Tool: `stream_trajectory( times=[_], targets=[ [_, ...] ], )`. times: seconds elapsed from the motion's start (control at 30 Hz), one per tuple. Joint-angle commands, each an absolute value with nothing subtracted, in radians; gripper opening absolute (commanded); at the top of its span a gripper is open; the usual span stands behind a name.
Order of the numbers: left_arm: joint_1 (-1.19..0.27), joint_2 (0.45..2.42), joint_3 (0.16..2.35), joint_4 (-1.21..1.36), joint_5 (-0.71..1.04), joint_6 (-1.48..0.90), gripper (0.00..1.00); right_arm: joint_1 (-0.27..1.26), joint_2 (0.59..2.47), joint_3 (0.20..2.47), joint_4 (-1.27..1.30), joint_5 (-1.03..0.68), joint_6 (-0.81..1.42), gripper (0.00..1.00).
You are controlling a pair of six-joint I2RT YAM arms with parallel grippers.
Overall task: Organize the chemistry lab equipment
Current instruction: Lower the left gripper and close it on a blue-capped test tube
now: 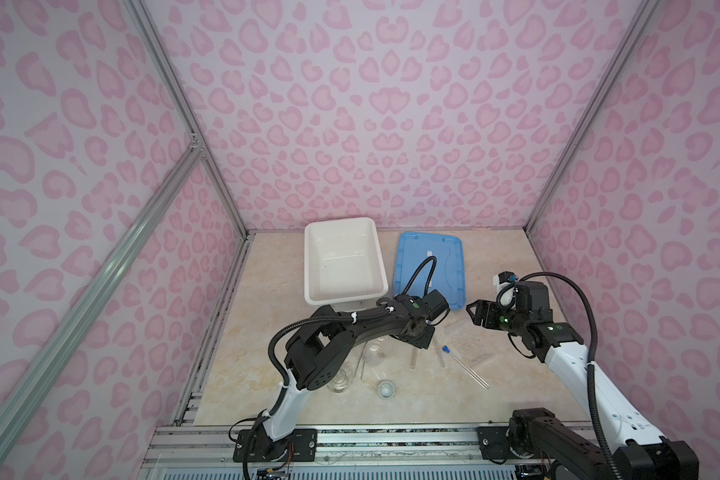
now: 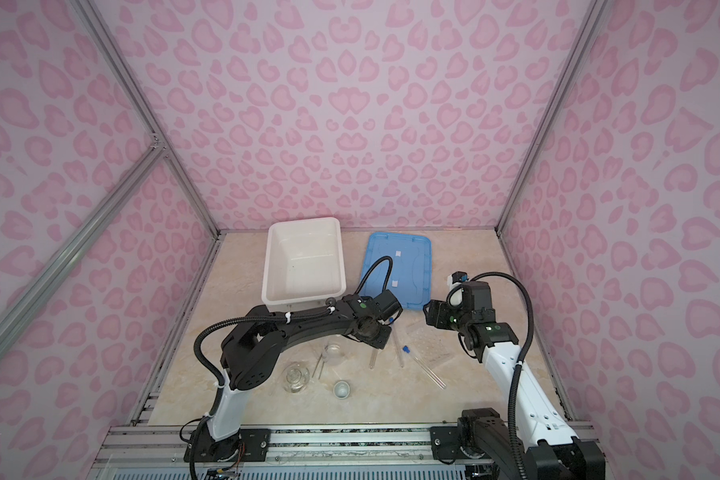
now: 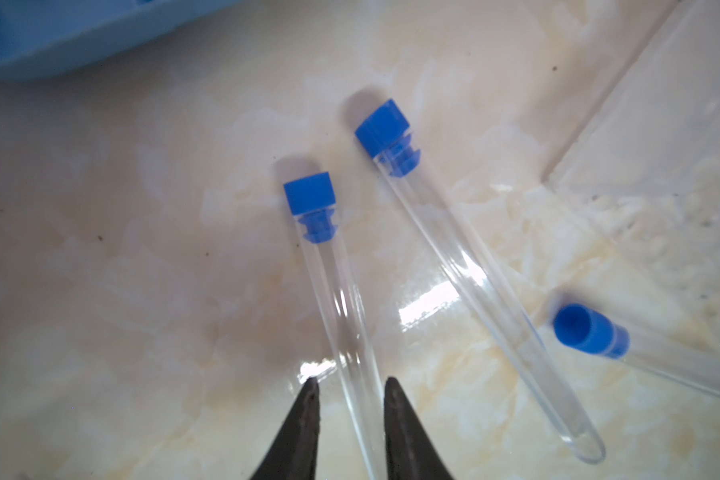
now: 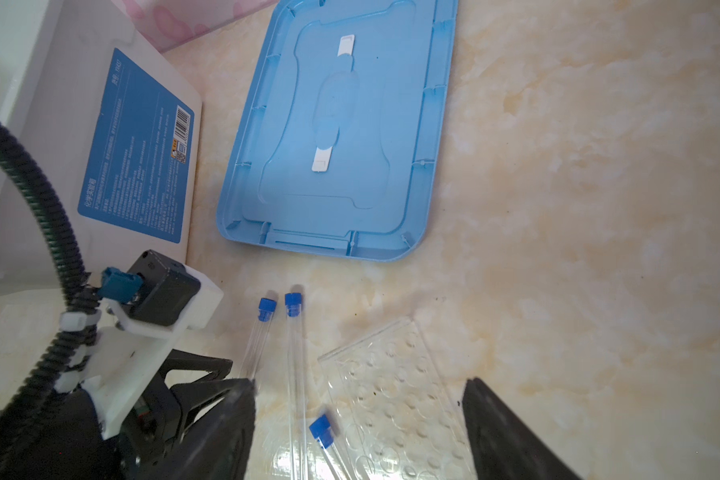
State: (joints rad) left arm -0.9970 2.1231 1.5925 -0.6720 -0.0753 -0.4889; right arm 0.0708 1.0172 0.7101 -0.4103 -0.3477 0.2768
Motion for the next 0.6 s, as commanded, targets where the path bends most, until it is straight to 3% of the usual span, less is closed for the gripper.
stream_trajectory(
  times=[0.0,0.57],
  targets=[
    [-0.999,2.145,1.607,-0.693,-0.075,-0.494,0.30,0.070,1.015,0.710,-0.396,-0.347,0.278,0.79],
    [-1.002,2.158,1.605,-0.681,-0.087,-0.519,0.21,0.066,1.006,0.708,-0.391,-0.351,0.282,0.79]
  ],
)
